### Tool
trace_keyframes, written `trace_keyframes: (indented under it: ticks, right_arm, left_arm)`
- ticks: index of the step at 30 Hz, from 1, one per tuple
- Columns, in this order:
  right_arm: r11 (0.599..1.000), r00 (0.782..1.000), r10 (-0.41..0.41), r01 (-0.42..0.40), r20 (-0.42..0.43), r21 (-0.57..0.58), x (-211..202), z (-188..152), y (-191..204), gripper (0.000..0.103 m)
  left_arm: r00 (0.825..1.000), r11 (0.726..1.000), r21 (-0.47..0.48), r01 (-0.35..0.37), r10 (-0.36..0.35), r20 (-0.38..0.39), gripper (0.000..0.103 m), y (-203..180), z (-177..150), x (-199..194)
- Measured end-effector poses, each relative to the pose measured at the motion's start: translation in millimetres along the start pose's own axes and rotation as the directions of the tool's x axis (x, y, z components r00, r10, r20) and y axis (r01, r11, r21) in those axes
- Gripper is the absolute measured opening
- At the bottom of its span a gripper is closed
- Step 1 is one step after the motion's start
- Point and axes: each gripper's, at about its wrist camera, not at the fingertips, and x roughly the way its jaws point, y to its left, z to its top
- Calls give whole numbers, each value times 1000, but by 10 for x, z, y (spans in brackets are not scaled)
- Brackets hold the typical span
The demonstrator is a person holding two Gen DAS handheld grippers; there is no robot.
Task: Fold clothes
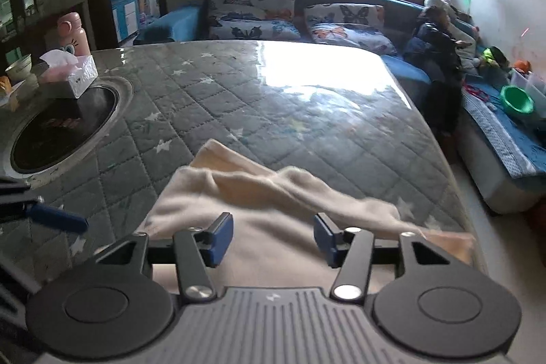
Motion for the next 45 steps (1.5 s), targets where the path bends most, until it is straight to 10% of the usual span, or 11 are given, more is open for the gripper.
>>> trace_keyframes:
  ticks: [19, 45]
  right_arm:
    - [988, 991, -133, 131, 19, 79, -587, -534, 42, 101]
    - [977, 987, -158, 151, 39, 148, -868, -976, 310, 103]
  left_arm:
    - [987, 990, 29, -137, 134, 88, 103, -122, -194, -170]
    - [969, 977, 2, -211, 209, 133, 103, -213, -611, -418]
